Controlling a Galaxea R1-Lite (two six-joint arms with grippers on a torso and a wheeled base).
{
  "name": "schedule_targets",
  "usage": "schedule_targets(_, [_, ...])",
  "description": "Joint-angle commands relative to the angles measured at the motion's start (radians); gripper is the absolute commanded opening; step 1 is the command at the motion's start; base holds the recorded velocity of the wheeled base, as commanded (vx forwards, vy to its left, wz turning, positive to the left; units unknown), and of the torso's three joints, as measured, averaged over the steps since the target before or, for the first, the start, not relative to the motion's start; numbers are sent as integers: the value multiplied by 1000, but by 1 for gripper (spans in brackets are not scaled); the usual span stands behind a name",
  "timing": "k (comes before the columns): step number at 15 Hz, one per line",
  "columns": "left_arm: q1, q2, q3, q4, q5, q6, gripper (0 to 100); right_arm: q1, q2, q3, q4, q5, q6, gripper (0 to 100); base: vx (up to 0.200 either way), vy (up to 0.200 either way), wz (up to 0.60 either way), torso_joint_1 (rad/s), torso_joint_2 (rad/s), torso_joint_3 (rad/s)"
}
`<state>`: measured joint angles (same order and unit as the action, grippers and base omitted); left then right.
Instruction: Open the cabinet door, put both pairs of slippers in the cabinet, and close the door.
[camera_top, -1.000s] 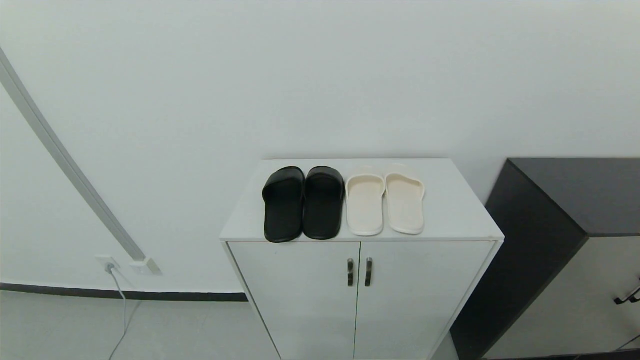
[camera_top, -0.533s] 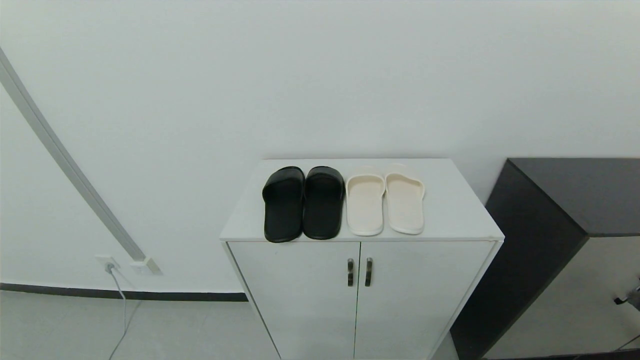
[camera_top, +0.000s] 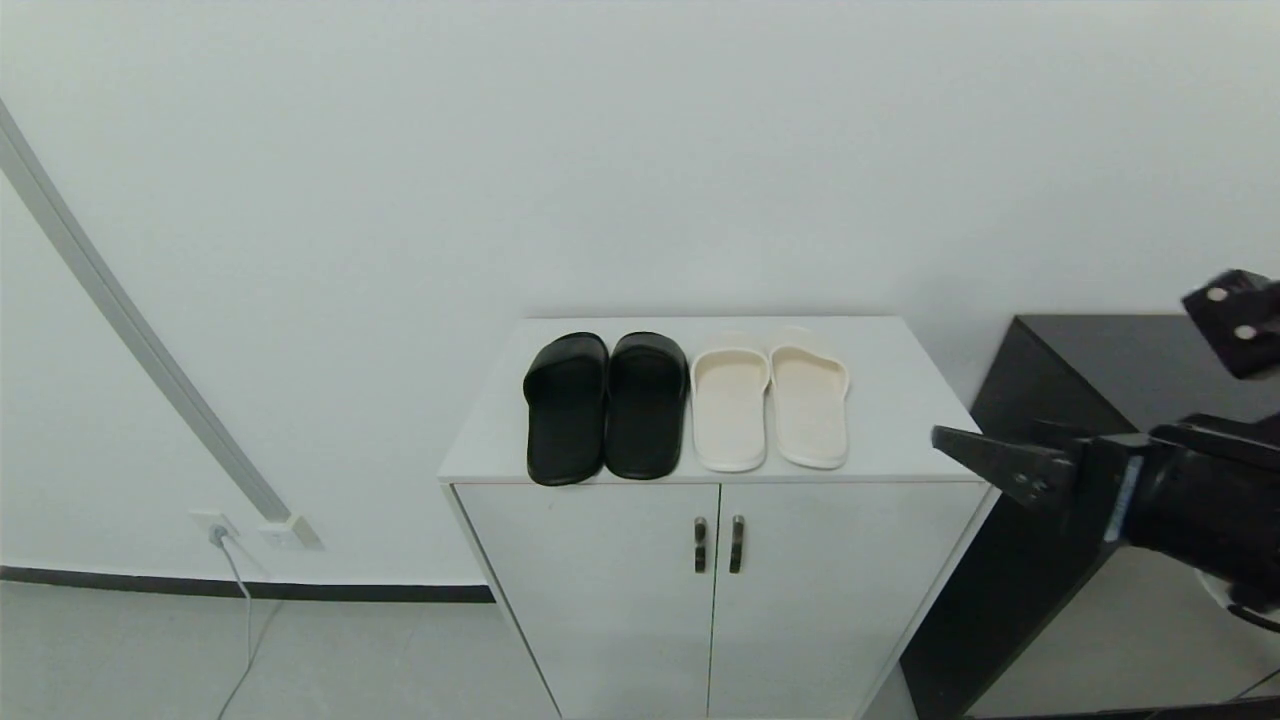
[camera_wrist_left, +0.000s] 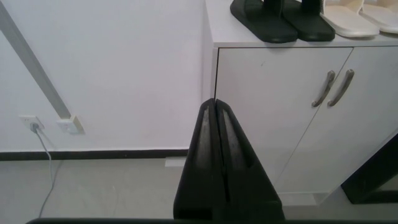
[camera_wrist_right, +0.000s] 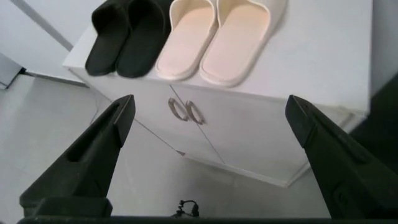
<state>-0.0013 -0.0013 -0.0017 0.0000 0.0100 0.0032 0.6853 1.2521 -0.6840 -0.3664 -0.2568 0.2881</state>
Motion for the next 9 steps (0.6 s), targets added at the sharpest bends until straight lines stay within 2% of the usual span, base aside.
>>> schedule_targets(1, [0, 1, 0, 0, 1, 0, 0, 56, 188, -121, -2, -62, 17, 100, 0, 0, 0, 0, 0, 0])
schedule_targets(3, [0, 1, 0, 0, 1, -2, 0, 106, 345, -253, -9, -174, 33, 100, 0, 0, 0, 0, 0, 0])
schedule_targets(4, [0, 1, 0, 0, 1, 0, 0, 120, 383, -276, -28, -211, 31, 100, 0, 0, 0, 0, 0, 0])
schedule_targets(5, [0, 1, 0, 0, 1, 0, 0, 126, 411, -293, -42, -237, 31, 100, 0, 0, 0, 0, 0, 0])
schedule_targets(7, [0, 1, 0, 0, 1, 0, 0, 131, 547, -396, -55, -341, 28, 100, 0, 0, 0, 0, 0, 0])
schedule_targets(9, [0, 1, 0, 0, 1, 0, 0, 123, 662, -517, -55, -391, 28, 100, 0, 0, 0, 0, 0, 0])
